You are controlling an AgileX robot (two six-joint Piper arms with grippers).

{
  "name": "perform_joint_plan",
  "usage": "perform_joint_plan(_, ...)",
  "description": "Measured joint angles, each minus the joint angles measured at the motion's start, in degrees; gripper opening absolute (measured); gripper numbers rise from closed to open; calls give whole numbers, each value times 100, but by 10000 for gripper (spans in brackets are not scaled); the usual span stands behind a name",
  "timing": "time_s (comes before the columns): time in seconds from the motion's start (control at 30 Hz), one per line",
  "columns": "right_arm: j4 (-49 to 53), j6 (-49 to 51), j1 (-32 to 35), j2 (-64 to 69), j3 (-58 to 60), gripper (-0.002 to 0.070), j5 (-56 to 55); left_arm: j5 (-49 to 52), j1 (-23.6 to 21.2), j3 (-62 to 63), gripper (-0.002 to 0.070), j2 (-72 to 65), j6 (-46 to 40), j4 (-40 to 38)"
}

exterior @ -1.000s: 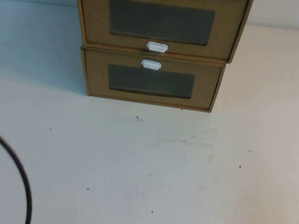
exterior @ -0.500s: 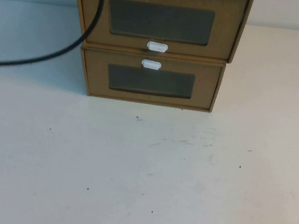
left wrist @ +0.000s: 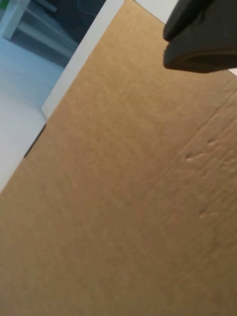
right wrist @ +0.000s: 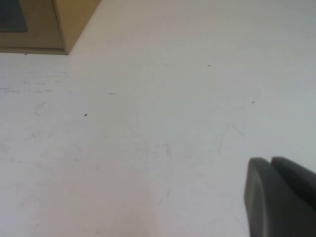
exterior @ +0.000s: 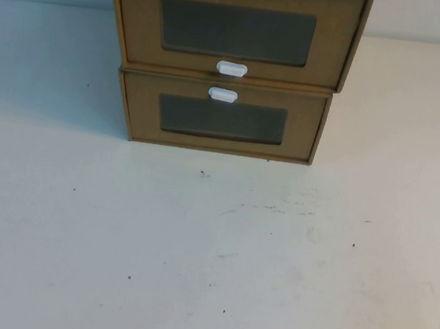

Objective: Open the shoe box
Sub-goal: 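Pull the top drawer of the cardboard box fully open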

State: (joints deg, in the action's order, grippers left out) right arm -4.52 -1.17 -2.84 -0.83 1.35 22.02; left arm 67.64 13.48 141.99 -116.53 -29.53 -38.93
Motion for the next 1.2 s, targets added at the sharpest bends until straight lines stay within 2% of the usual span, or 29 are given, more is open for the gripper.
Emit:
perform_joint_plan(0.13,0,0,0,0,0,-15,0,129,155,468,-5,-604,147,59)
perform_joint_plan(0.37,0,0,0,0,0,-15,0,120,258,502,-5,-969,188,165)
perform_joint_plan(1.2,0,0,0,0,0,-15,0,73,300,560,-5,-1053,197,306)
